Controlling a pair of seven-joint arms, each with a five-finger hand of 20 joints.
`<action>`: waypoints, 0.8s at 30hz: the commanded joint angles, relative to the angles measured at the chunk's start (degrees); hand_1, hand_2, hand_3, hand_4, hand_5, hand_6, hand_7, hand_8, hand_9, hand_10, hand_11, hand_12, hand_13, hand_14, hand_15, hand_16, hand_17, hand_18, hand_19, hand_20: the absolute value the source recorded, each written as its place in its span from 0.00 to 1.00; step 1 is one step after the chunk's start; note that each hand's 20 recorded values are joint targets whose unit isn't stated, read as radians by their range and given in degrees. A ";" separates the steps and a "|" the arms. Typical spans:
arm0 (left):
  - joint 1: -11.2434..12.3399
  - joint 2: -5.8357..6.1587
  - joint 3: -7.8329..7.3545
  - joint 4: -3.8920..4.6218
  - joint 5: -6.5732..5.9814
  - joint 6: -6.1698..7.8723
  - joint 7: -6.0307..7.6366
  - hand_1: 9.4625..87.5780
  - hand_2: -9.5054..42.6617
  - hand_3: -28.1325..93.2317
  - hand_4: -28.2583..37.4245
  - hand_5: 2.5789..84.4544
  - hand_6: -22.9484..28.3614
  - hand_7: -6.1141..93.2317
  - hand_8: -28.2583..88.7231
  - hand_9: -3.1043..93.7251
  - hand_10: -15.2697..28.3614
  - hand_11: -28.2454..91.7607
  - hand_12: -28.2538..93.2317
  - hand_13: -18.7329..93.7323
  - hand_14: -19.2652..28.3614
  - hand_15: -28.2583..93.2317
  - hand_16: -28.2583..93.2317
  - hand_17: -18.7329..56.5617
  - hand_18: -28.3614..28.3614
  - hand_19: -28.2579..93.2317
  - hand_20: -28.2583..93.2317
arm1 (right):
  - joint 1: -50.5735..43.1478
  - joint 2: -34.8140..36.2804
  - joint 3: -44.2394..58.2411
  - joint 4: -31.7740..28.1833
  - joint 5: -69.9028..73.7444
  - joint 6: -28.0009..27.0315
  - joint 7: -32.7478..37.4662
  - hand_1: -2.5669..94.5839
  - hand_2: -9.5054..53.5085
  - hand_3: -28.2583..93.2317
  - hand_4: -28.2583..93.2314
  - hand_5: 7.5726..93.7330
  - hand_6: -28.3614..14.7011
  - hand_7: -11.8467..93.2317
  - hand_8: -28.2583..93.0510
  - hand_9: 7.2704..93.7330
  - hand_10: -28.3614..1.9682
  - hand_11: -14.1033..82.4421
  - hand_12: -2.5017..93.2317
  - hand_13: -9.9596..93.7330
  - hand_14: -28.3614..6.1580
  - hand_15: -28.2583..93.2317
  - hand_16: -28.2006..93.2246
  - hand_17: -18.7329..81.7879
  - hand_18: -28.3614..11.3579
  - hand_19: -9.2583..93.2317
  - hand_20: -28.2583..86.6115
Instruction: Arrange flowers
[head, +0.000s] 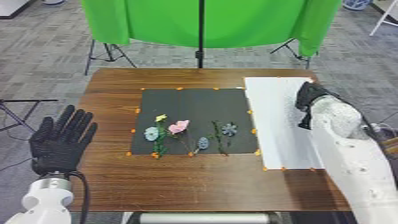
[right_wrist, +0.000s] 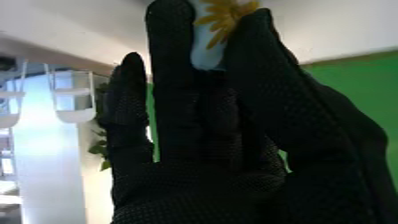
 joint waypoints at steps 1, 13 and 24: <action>2.75 -0.01 -1.61 -1.07 -0.17 -0.17 1.08 0.20 0.48 0.89 0.00 0.54 0.61 0.19 0.16 0.46 0.67 0.40 0.31 0.47 0.67 0.43 0.20 0.19 0.73 0.51 0.34 | -12.26 0.07 0.07 -18.80 9.94 -1.29 -0.08 0.63 0.01 0.81 0.00 0.74 0.70 0.46 0.20 0.86 0.65 0.30 0.48 0.78 0.70 0.48 0.60 0.47 0.27 0.82 0.62; 0.15 -0.06 -0.93 0.15 -0.20 -0.06 -0.09 0.19 0.49 0.89 0.00 0.54 0.61 0.19 0.16 0.46 0.67 0.40 0.31 0.47 0.67 0.43 0.20 0.19 0.73 0.51 0.34 | -18.36 -4.59 -5.49 -26.36 -0.79 -3.66 -8.83 0.62 0.00 0.82 0.00 0.72 0.68 0.42 0.20 0.84 0.63 0.27 0.46 0.76 0.68 0.48 0.59 0.46 0.27 0.81 0.62; -0.61 -0.19 -0.80 0.38 0.47 0.82 -0.91 0.20 0.48 0.88 0.00 0.54 0.61 0.19 0.16 0.46 0.67 0.40 0.31 0.47 0.67 0.43 0.20 0.19 0.73 0.51 0.34 | -21.05 -5.30 -5.24 -29.80 2.78 -8.98 -4.91 0.61 0.00 0.81 0.00 0.70 0.67 0.38 0.20 0.81 0.60 0.25 0.44 0.73 0.65 0.48 0.57 0.45 0.26 0.81 0.62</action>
